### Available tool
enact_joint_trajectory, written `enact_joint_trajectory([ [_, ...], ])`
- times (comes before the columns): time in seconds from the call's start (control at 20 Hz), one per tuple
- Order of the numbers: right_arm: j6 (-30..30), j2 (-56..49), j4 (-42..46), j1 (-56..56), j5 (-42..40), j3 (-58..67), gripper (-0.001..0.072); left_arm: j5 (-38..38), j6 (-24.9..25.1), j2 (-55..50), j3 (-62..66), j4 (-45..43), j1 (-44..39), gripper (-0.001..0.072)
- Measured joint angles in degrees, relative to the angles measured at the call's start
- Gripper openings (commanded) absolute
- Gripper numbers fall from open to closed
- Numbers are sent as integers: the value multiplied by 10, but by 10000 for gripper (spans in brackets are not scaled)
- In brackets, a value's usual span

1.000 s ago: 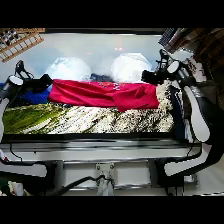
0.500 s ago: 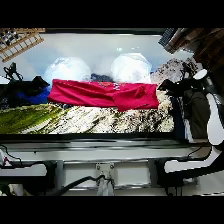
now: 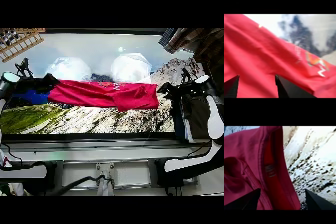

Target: Fold the clothes and pants, and hang the long-sleeved shirts on hangers.

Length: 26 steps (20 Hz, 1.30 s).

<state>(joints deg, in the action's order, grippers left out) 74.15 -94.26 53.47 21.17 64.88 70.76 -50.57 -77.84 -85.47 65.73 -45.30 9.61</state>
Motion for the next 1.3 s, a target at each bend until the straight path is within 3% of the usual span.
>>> enact_joint_trajectory([
  [0.3,-10,-23,-11,-9,-3,0,639,2,42,0,0,87,-10,468],
  [0.85,-25,-30,-26,-71,-16,0,625,-8,52,0,0,110,-13,468],
  [0.9,-25,-30,-27,-77,-16,0,586,-9,52,0,0,110,-13,468],
  [1.0,-27,-31,-25,-88,-17,-1,442,-11,52,0,0,111,-13,468],
  [1.15,-27,-31,-23,-100,-28,-1,34,-16,52,0,0,114,-16,468],
  [1.25,-26,-31,-23,-104,-38,-1,30,-22,52,0,0,115,-25,460],
  [1.3,-22,-29,-23,-106,-39,-1,30,-24,53,0,0,115,-32,374],
])
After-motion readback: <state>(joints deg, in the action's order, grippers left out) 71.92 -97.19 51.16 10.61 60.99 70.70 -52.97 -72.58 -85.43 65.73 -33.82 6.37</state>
